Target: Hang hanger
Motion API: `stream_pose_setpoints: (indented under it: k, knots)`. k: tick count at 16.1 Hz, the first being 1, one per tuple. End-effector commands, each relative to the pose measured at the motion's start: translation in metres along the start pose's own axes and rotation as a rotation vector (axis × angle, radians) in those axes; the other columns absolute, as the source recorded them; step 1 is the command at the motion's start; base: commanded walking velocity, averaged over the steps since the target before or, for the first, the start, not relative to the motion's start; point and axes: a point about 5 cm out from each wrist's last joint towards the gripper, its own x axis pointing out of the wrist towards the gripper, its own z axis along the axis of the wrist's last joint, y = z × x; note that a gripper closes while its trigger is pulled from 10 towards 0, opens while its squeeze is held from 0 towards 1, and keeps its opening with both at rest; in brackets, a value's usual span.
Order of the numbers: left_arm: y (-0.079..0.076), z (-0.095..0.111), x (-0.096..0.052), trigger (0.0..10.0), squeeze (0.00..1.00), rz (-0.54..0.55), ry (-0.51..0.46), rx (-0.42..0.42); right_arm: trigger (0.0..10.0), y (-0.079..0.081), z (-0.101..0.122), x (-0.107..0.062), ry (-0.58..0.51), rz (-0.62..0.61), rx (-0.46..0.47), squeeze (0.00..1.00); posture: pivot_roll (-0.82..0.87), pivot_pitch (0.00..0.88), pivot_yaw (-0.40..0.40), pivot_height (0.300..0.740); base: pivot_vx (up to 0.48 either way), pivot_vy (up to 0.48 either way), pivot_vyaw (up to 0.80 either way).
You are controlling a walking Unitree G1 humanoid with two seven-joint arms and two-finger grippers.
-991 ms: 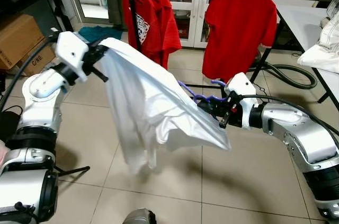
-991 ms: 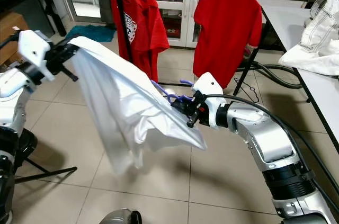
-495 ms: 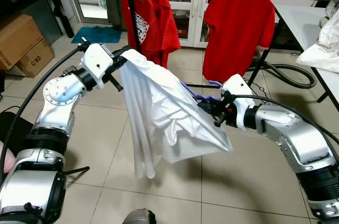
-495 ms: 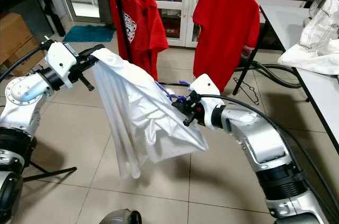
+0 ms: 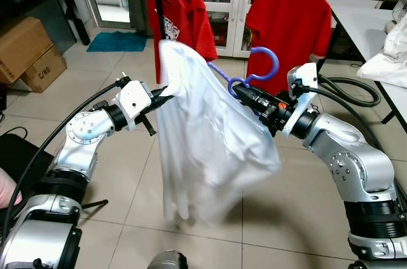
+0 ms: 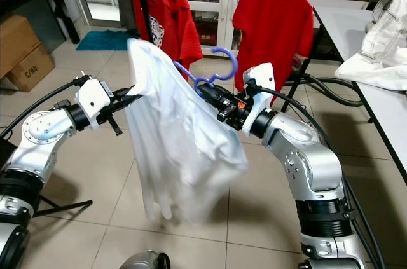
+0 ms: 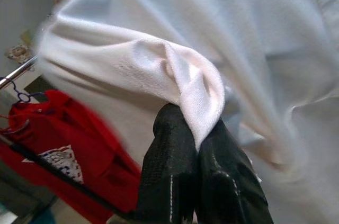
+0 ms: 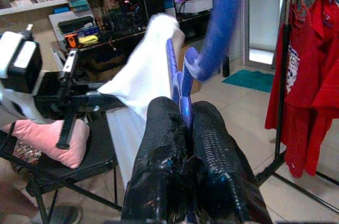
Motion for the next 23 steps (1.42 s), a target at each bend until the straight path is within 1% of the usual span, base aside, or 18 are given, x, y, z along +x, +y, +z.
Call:
stream_pose_setpoints:
  k: [1,3,4,5,6,7,8,10,12,13,15,17,19,20,21,23]
  knots:
    - [0.008,0.002,-0.001,0.0,0.0,0.016,0.013,0.024,10.0,0.003,0.009,0.0,-0.04,0.016,-0.03,0.0,-0.02,0.0,0.06,0.74,0.0,0.0,0.0]
    - [0.013,0.002,-0.006,0.0,0.0,0.041,0.022,0.034,10.0,0.003,0.009,0.0,-0.048,0.013,-0.023,0.0,-0.02,0.0,0.06,0.74,0.0,0.0,0.0]
    - [0.018,0.005,-0.007,10.0,0.0,0.072,0.017,0.043,10.0,0.003,0.009,-0.001,-0.053,0.016,-0.017,0.0,-0.01,0.0,0.06,0.74,0.0,0.0,0.0]
    - [0.019,0.006,-0.007,10.0,0.0,0.072,0.006,0.035,10.0,0.003,0.009,-0.001,-0.055,0.018,-0.015,0.0,-0.01,0.0,0.06,0.74,0.0,0.0,0.0]
    - [0.022,0.011,-0.007,10.0,0.0,0.08,-0.043,-0.012,10.0,0.003,0.009,0.0,-0.053,0.018,-0.016,0.0,-0.01,0.0,0.062,0.74,0.0,0.0,0.0]
    - [0.024,0.015,-0.008,10.0,1.0,0.076,-0.081,-0.058,10.0,0.002,0.009,0.0,-0.05,0.013,-0.022,0.0,-0.01,0.0,0.064,0.74,0.0,0.0,0.0]
    - [0.024,0.015,-0.009,10.0,1.0,0.066,-0.086,-0.064,10.0,0.001,0.01,0.0,-0.049,0.011,-0.025,0.0,-0.01,0.0,0.065,0.74,0.0,0.0,0.0]
    - [0.029,0.013,-0.018,10.0,1.0,0.043,-0.058,-0.064,10.0,-0.001,0.011,-0.002,-0.048,0.002,-0.035,0.0,-0.02,0.0,0.068,0.74,0.0,0.0,0.0]
    - [0.041,0.009,-0.035,10.0,1.0,0.043,0.0,-0.06,10.0,-0.004,0.012,-0.005,-0.032,-0.005,-0.053,0.0,-0.01,0.0,0.066,0.74,0.0,0.0,0.0]
    - [0.044,0.007,-0.041,10.0,1.0,0.033,0.024,-0.06,10.0,-0.005,0.012,-0.007,-0.027,-0.004,-0.059,0.0,-0.01,0.0,0.065,0.74,0.0,0.0,0.0]
    - [0.06,0.008,-0.055,10.0,1.0,0.073,0.056,-0.043,10.0,-0.008,0.013,-0.011,0.007,0.0,-0.107,0.0,-0.01,0.0,0.059,0.74,0.0,0.0,0.0]
    - [0.072,0.02,-0.057,10.0,1.0,0.072,0.016,-0.069,10.0,-0.011,0.015,-0.013,0.059,0.009,-0.175,0.0,0.0,0.0,0.055,0.74,0.0,0.0,0.0]
    - [0.074,0.031,-0.051,10.0,1.0,0.008,-0.027,-0.105,10.0,-0.011,0.021,-0.014,0.074,0.031,-0.213,0.0,0.0,0.0,0.054,0.74,0.0,0.0,0.0]
    - [0.076,0.036,-0.048,10.0,1.0,-0.026,-0.034,-0.114,10.0,-0.01,0.023,-0.014,0.081,0.046,-0.236,0.0,0.0,0.0,0.054,0.74,0.0,0.0,0.0]
    - [0.078,0.039,-0.045,10.0,1.0,-0.035,-0.036,-0.11,10.0,-0.01,0.025,-0.013,0.084,0.057,-0.25,0.0,0.0,0.0,0.056,0.74,0.0,0.0,0.0]
    - [0.09,0.043,-0.043,10.0,1.0,-0.003,-0.028,-0.088,10.0,-0.009,0.029,-0.014,0.084,0.079,-0.272,0.0,0.0,0.0,0.06,0.74,0.0,0.0,0.0]
